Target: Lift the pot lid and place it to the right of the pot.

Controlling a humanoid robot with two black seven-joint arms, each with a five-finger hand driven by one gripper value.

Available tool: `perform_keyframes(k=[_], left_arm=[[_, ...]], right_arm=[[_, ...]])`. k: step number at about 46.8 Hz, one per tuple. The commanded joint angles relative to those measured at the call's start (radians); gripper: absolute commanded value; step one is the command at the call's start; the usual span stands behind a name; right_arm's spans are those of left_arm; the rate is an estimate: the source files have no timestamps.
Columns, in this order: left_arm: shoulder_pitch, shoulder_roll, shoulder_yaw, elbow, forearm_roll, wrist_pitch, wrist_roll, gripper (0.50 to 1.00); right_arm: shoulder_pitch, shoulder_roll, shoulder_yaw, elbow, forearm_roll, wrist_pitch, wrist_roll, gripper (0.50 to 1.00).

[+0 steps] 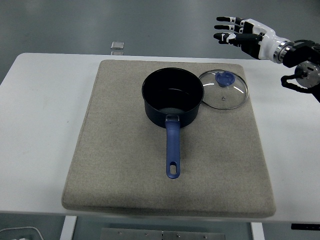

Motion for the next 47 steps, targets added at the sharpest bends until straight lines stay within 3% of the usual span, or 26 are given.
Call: perform_keyframes(k=[1,22,47], left_arm=[[0.0,0.0,0.0,0.0,0.0,0.0,0.001,1.0],[0.0,0.0,0.0,0.0,0.0,0.0,0.001,1.0],[0.0,0.0,0.0,0.0,0.0,0.0,0.001,1.0]], right_arm=[[-0.019,-0.001,0.024,0.0,0.088,0.009,-0.008,0.86],[-0.177,0.036,0.311,0.0,0.191,0.032,-0.02,0.86],[-0.197,0.046,0.324,0.0,0.193,0.03,-0.005,0.872]])
